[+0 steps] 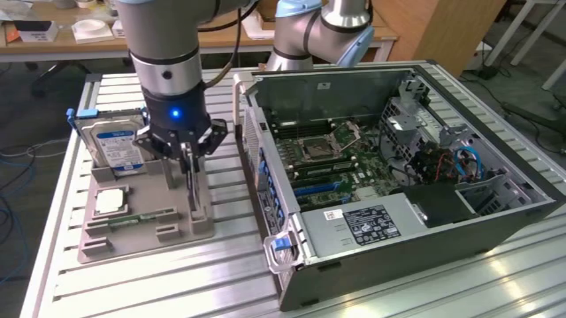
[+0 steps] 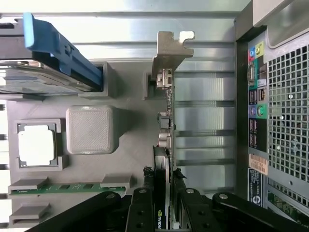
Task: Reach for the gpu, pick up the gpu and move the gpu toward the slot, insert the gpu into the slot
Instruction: 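Pick up the gpu and move the gpu toward the slot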
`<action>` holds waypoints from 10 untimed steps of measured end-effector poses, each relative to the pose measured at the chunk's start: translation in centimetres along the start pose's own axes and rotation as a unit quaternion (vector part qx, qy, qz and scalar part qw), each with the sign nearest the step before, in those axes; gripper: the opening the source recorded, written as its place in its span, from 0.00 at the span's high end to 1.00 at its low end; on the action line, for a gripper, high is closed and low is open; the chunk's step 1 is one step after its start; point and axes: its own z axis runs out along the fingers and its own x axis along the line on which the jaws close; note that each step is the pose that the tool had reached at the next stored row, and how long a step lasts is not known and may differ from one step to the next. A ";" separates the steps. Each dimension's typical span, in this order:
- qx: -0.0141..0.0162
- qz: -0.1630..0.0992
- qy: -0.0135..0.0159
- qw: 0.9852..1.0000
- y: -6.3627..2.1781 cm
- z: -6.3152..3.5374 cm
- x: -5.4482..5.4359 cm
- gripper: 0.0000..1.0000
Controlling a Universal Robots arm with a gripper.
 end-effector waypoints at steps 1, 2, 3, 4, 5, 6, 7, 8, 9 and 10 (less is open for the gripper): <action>0.000 0.000 0.000 1.000 0.01 -0.22 0.0 0.74; 0.000 0.000 0.000 1.000 0.02 -0.43 0.0 0.74; 0.000 0.000 0.000 1.000 0.03 -0.66 0.0 0.74; 0.000 0.000 0.000 1.000 0.04 -0.91 0.0 0.74; 0.000 0.000 0.000 1.000 0.05 -1.18 0.0 0.74; 0.000 0.000 0.000 1.000 0.07 -1.48 0.0 0.74; 0.000 0.000 0.000 1.000 0.09 -1.93 -0.1 0.74; 0.000 0.000 0.000 1.000 0.11 -2.37 -0.1 0.74; 0.000 0.000 0.000 1.000 0.13 -2.82 -0.1 0.74; 0.000 0.000 0.000 1.000 0.15 -3.27 -0.1 0.74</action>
